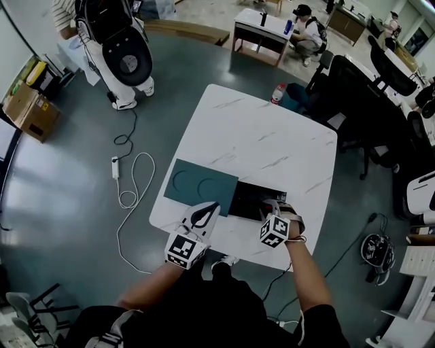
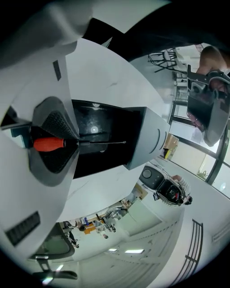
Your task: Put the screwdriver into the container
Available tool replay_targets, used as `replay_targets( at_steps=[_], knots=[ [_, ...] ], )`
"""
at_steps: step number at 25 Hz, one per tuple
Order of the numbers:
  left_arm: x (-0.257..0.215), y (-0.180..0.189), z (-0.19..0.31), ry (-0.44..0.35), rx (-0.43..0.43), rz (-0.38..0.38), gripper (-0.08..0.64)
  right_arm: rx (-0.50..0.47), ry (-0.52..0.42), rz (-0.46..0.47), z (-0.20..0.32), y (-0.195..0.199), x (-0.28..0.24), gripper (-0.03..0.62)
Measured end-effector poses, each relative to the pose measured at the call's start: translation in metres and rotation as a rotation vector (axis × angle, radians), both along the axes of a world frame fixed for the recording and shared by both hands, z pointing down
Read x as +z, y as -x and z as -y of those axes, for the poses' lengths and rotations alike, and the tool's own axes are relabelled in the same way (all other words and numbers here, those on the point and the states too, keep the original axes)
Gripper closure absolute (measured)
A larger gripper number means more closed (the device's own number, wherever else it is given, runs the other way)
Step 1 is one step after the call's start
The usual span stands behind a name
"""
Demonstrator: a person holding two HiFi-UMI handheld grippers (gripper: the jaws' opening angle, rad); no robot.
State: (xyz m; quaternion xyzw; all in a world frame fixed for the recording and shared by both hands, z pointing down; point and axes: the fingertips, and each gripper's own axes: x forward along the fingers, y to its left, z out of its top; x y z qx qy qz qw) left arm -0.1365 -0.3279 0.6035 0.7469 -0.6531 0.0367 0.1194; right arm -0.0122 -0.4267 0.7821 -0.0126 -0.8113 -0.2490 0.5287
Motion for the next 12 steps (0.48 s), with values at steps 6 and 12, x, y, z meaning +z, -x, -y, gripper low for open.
replay_targets(
  at_steps=[6, 12],
  knots=[
    [0.002, 0.009, -0.002, 0.003, -0.021, -0.006, 0.554, 0.011, 0.027, -0.044, 0.001, 0.004, 0.013, 0.52],
    [0.003, 0.01, -0.004, 0.001, -0.017, -0.003, 0.555, 0.018, 0.008, -0.025, -0.001, 0.006, 0.016, 0.52]
  ],
)
